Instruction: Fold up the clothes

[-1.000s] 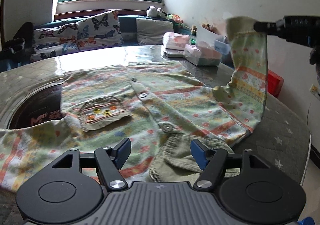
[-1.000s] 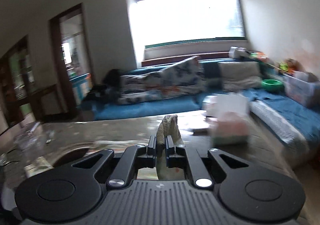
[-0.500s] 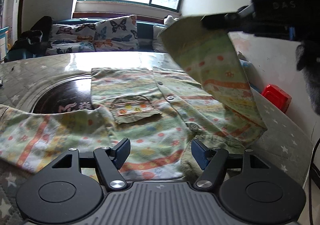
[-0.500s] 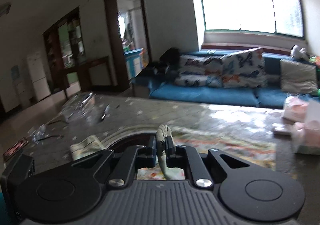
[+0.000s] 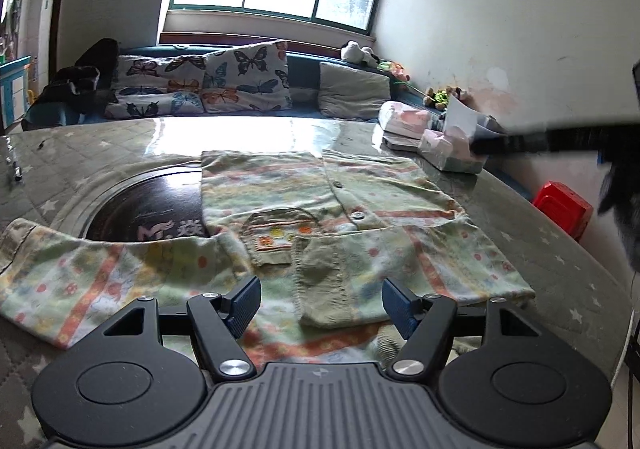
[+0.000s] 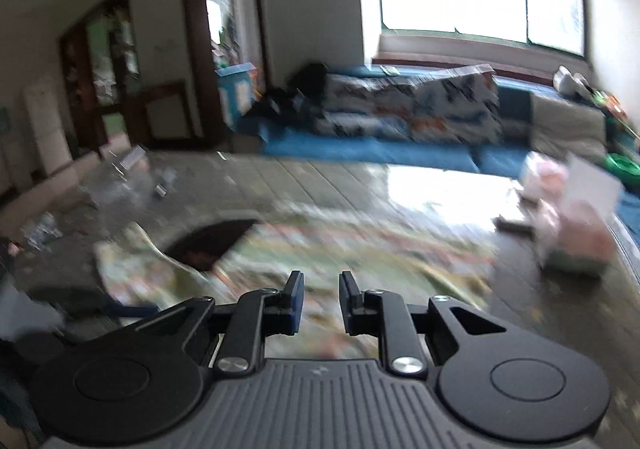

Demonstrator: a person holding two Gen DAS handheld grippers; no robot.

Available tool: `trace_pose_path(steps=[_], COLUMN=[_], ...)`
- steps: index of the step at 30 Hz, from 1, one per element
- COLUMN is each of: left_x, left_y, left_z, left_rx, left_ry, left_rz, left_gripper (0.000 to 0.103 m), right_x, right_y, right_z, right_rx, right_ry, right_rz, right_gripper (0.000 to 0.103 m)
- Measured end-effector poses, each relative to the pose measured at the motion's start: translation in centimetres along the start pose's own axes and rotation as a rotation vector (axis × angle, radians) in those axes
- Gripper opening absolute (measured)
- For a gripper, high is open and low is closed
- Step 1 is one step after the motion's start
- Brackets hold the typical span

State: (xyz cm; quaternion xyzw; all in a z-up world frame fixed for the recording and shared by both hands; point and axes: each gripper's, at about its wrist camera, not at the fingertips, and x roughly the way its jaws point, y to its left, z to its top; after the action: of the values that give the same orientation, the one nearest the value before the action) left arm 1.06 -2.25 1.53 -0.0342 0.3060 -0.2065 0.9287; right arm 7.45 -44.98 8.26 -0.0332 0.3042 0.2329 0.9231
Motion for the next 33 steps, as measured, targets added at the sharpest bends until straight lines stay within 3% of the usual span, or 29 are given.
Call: trace_pose_path(steps=[7,18,33], left_x=[1.6,3.6,3.9], left_y=[-1.7,-2.1,-2.2], left_z=[0.3,-0.4,1.3], left_rx=[0.034,0.044,0.049], left_ry=[0.029,0.09,0.074], left_rz=[-0.026,-0.036,-0.05], left_gripper=[0.069,0.057,0.056], right_x=[1.3,2.6,4.5], right_y=[-3.5,-4.8,-6.5], right_z=[-4.5,-7.2,-4.2], right_rx=[0.051,0.053,0.05], right_ry=[0.129,0.2,0.153], right_rz=[-0.038,-0.046,-0.066], right_gripper=[0.02,0.024,0.025])
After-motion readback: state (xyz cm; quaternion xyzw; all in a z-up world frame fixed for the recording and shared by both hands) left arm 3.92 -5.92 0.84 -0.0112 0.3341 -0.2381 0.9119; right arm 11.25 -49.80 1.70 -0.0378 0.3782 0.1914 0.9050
